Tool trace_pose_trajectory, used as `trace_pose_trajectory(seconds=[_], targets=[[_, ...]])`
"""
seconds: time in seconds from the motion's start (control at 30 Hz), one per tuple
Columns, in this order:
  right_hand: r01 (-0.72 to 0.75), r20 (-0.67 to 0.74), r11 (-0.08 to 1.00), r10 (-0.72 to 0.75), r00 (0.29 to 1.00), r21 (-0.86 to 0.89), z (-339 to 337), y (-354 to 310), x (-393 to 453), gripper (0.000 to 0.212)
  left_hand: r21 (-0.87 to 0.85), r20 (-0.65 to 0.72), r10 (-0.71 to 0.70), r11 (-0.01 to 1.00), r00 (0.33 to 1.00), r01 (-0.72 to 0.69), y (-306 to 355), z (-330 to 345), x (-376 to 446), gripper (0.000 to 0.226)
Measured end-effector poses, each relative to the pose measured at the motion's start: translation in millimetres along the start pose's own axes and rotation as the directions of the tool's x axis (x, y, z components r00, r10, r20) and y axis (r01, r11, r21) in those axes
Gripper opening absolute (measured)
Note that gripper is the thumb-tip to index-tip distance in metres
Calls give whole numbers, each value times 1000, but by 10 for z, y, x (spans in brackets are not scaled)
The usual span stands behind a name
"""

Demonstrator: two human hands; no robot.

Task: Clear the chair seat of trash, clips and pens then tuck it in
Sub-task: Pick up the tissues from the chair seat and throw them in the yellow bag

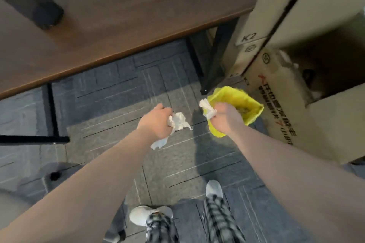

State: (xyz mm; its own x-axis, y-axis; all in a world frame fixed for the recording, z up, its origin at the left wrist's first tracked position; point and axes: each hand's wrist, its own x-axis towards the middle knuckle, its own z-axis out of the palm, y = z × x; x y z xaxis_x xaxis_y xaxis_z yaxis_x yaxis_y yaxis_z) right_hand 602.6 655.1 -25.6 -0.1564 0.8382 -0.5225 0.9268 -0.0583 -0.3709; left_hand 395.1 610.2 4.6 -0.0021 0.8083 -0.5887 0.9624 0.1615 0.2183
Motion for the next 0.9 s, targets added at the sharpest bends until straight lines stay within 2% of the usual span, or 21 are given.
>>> trace_pose_trajectory(seconds=[0.23, 0.37, 0.47, 0.6, 0.9], targets=[[-206, -12, 967, 210, 978, 153, -310, 1038, 324, 14, 85, 56, 123, 988, 991, -128, 1007, 93, 856, 32], [-291, -12, 920, 305, 952, 263, -274, 1325, 611, 27, 114, 95, 197, 972, 976, -207, 1337, 243, 1448, 30], [-365, 0, 850, 394, 919, 380, -200, 1506, 887, 18, 114, 109, 257, 956, 960, -269, 1538, 389, 1902, 34], [-443, 39, 751, 489, 872, 490, 32, 1723, 1243, 15, 117, 177, 295, 941, 939, -317, 1729, 603, 2374, 40], [-504, 77, 555, 619, 782, 662, 616, 2020, 1810, 19, 101, 252, 258, 951, 933, -291, 1826, 1195, 3062, 52]])
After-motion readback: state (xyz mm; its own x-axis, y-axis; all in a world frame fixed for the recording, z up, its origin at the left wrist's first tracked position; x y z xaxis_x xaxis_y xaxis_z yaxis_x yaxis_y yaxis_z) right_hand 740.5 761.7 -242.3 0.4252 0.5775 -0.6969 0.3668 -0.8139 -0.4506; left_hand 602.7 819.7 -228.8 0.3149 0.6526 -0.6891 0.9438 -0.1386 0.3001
